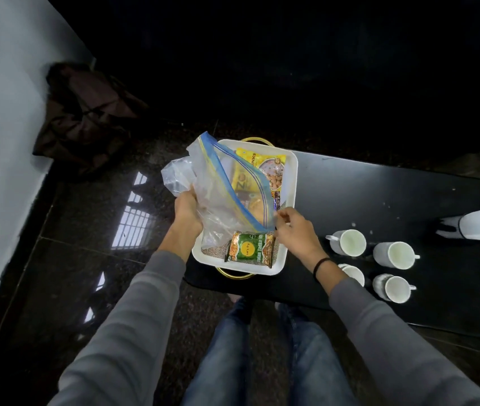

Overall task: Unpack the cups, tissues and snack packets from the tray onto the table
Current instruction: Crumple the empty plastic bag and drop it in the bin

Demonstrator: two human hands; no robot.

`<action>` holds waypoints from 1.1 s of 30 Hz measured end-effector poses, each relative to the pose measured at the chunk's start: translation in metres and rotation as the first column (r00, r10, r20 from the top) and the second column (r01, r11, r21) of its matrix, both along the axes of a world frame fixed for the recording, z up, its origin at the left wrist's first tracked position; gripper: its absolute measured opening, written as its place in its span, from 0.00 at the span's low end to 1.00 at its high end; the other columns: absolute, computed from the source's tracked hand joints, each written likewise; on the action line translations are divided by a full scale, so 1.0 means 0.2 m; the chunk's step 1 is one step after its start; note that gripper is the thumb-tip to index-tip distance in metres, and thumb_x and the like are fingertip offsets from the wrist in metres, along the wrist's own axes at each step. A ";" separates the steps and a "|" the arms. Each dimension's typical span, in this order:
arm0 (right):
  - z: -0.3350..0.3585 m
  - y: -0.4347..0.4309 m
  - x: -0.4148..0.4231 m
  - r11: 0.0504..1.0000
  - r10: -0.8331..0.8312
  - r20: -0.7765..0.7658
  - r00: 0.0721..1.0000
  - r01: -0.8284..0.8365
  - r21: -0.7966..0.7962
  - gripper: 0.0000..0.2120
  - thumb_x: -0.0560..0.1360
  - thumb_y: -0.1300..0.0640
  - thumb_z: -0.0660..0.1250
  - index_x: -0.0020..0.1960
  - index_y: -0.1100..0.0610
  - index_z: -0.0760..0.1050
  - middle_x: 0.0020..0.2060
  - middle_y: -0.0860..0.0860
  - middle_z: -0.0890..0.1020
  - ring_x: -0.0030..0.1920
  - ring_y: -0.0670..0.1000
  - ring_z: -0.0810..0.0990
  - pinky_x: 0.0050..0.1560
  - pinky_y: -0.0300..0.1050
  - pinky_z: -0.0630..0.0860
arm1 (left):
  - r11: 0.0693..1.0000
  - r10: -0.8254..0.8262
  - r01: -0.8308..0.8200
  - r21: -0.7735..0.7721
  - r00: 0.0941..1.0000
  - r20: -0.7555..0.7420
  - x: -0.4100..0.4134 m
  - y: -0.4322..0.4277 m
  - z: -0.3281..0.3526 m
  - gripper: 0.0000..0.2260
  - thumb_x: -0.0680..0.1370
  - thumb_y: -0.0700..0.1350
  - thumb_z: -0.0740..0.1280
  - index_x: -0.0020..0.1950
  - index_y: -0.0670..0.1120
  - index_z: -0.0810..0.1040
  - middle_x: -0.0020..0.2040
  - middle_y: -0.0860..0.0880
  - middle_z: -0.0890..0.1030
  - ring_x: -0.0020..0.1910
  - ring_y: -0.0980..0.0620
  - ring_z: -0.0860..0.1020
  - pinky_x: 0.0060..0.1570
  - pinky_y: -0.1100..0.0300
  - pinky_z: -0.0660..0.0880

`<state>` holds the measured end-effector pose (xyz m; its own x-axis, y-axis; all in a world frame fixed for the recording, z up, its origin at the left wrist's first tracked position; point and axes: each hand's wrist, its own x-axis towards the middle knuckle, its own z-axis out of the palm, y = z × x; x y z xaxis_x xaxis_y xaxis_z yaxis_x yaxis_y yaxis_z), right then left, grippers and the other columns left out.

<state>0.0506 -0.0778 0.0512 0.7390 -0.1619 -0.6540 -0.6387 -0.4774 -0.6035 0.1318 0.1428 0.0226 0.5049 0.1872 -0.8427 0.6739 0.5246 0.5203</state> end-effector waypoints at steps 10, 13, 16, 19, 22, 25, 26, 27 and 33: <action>0.50 0.00 -0.05 0.927 -0.128 0.203 0.971 0.044 0.373 0.29 0.77 0.34 0.65 0.74 0.39 0.60 0.63 0.35 0.75 0.62 0.40 0.81 0.50 0.37 0.82 | 0.942 -0.166 0.144 0.304 0.985 0.050 0.02 -0.18 0.33 0.12 0.83 0.46 0.63 0.58 0.38 0.79 0.44 0.46 0.81 0.42 0.48 0.79 0.48 0.52 0.78; 0.60 -0.01 -0.10 0.896 -0.176 0.293 0.940 0.030 0.443 0.32 0.80 0.47 0.68 0.75 0.33 0.53 0.66 0.31 0.69 0.68 0.50 0.77 0.46 0.49 0.85 | 0.908 -0.224 0.181 0.377 0.972 0.073 -0.01 -0.24 0.42 0.13 0.84 0.46 0.62 0.59 0.37 0.77 0.47 0.44 0.78 0.45 0.47 0.77 0.44 0.55 0.76; 0.68 -0.02 -0.14 0.914 -0.189 0.376 0.907 0.023 0.404 0.37 0.80 0.48 0.69 0.79 0.33 0.50 0.75 0.38 0.65 0.72 0.50 0.74 0.53 0.59 0.84 | 0.862 -0.291 0.209 0.462 0.950 0.113 -0.07 -0.28 0.52 0.12 0.85 0.43 0.59 0.64 0.37 0.74 0.48 0.44 0.79 0.45 0.47 0.79 0.35 0.65 0.73; 0.77 -0.01 -0.17 0.872 -0.281 0.354 0.892 0.083 0.482 0.30 0.79 0.38 0.64 0.74 0.22 0.52 0.68 0.22 0.66 0.62 0.35 0.79 0.42 0.47 0.86 | 0.813 -0.401 0.170 0.556 0.857 0.323 -0.14 -0.30 0.61 0.26 0.82 0.41 0.56 0.79 0.55 0.62 0.67 0.60 0.74 0.61 0.61 0.77 0.50 0.74 0.72; 0.83 -0.03 -0.17 0.870 -0.316 0.316 0.894 0.141 0.473 0.30 0.79 0.34 0.59 0.76 0.25 0.50 0.67 0.23 0.64 0.64 0.40 0.75 0.47 0.48 0.86 | 0.758 -0.529 0.185 0.626 0.734 0.425 -0.17 -0.33 0.69 0.31 0.77 0.38 0.57 0.77 0.61 0.65 0.69 0.63 0.73 0.66 0.67 0.72 0.61 0.75 0.68; 0.87 -0.09 -0.20 0.882 -0.277 0.328 0.903 0.104 0.459 0.27 0.79 0.33 0.62 0.69 0.17 0.50 0.62 0.14 0.62 0.70 0.42 0.71 0.61 0.54 0.82 | 0.665 -0.636 0.249 0.704 0.683 0.359 -0.22 -0.41 0.74 0.29 0.72 0.30 0.56 0.70 0.48 0.75 0.60 0.54 0.79 0.64 0.48 0.77 0.57 0.67 0.74; 0.88 -0.11 -0.21 0.887 -0.257 0.334 0.907 0.084 0.454 0.27 0.79 0.34 0.63 0.66 0.14 0.50 0.63 0.16 0.63 0.73 0.44 0.71 0.65 0.56 0.80 | 0.628 -0.673 0.268 0.730 0.659 0.337 -0.23 -0.46 0.76 0.26 0.73 0.30 0.56 0.68 0.45 0.77 0.58 0.51 0.80 0.62 0.46 0.78 0.56 0.63 0.77; 0.88 -0.14 -0.21 0.887 -0.246 0.340 0.908 0.070 0.456 0.27 0.79 0.35 0.64 0.65 0.14 0.50 0.67 0.21 0.64 0.74 0.45 0.71 0.65 0.57 0.79 | 0.595 -0.710 0.293 0.749 0.628 0.319 -0.25 -0.50 0.79 0.25 0.73 0.29 0.57 0.67 0.44 0.78 0.59 0.46 0.81 0.62 0.44 0.78 0.59 0.56 0.77; 0.85 -0.33 -0.22 0.773 -0.309 0.203 0.929 0.121 0.623 0.44 0.71 0.34 0.75 0.77 0.28 0.52 0.80 0.42 0.61 0.74 0.52 0.72 0.62 0.64 0.80 | 0.652 -0.749 0.458 0.604 0.513 0.419 -0.40 -0.83 1.00 0.06 0.73 0.51 0.67 0.42 0.55 0.84 0.38 0.53 0.86 0.38 0.57 0.83 0.39 0.58 0.81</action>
